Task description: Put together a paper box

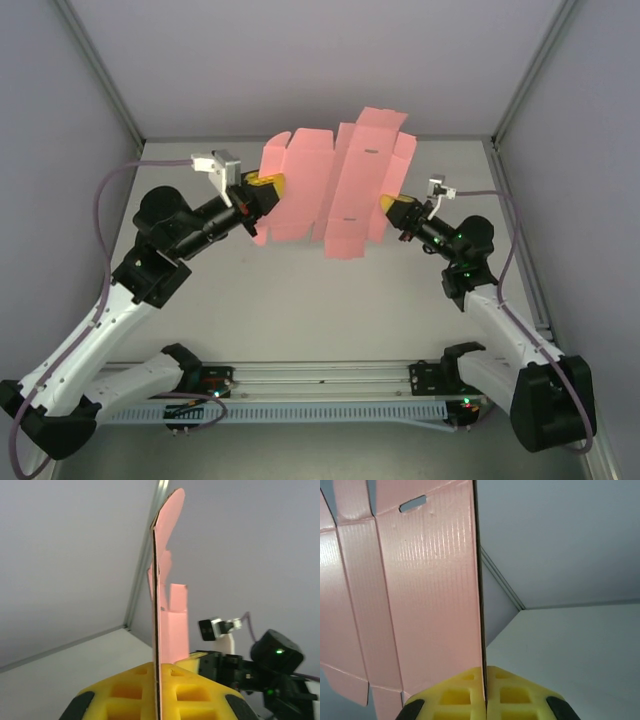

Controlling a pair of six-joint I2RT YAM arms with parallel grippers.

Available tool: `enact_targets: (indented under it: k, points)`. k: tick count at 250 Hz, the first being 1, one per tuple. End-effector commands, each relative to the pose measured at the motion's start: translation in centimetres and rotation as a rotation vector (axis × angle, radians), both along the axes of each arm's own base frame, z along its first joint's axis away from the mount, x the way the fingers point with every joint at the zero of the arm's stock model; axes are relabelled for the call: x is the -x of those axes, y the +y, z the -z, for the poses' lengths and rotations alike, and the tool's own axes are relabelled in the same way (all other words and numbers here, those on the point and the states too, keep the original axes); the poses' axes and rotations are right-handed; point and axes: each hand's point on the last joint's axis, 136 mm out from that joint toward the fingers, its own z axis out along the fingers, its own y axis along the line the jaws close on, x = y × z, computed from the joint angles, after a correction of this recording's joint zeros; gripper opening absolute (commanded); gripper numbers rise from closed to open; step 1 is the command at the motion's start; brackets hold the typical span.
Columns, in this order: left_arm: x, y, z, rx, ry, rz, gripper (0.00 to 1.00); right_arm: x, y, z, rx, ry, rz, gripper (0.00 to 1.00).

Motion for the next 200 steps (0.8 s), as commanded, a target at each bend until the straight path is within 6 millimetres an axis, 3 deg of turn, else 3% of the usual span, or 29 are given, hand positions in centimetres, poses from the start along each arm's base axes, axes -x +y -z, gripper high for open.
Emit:
enact_targets:
  k: [1,12,33,55,77,92,135,167,200]
  points:
    - [-1.9,2.2,2.5,-0.034,0.072,-0.175,0.0,-0.5,-0.5,0.3,0.137,-0.013,0.068,0.0]
    - [-2.8,2.8,4.4,-0.059,0.125,-0.235,0.16,-0.6,-0.6,1.3,0.205,0.015,0.088,0.0]
    - [-4.3,4.4,8.7,-0.128,0.233,-0.366,0.64,-0.2,0.2,3.7,0.339,0.068,0.063,0.0]
    - [-5.3,6.7,13.5,-0.212,0.344,-0.519,0.99,0.5,1.7,7.2,0.444,0.144,-0.003,0.0]
    - [-5.5,9.5,18.2,-0.306,0.462,-0.675,1.0,0.9,2.9,11.4,0.501,0.257,-0.06,0.0]
    - [-5.3,11.2,20.1,-0.348,0.517,-0.756,1.0,0.9,3.1,14.3,0.528,0.343,-0.079,0.0]
    - [-4.7,13.2,22.0,-0.416,0.576,-0.83,1.0,0.2,2.6,19.9,0.68,0.481,-0.063,0.0]
    - [-4.8,13.5,22.4,-0.402,0.591,-0.833,1.0,-0.5,2.5,21.0,0.886,0.395,-0.041,0.0]
    - [-5.4,12.4,22.5,-0.377,0.598,-0.775,1.0,-1.7,3.2,19.1,1.145,0.138,0.004,0.02]
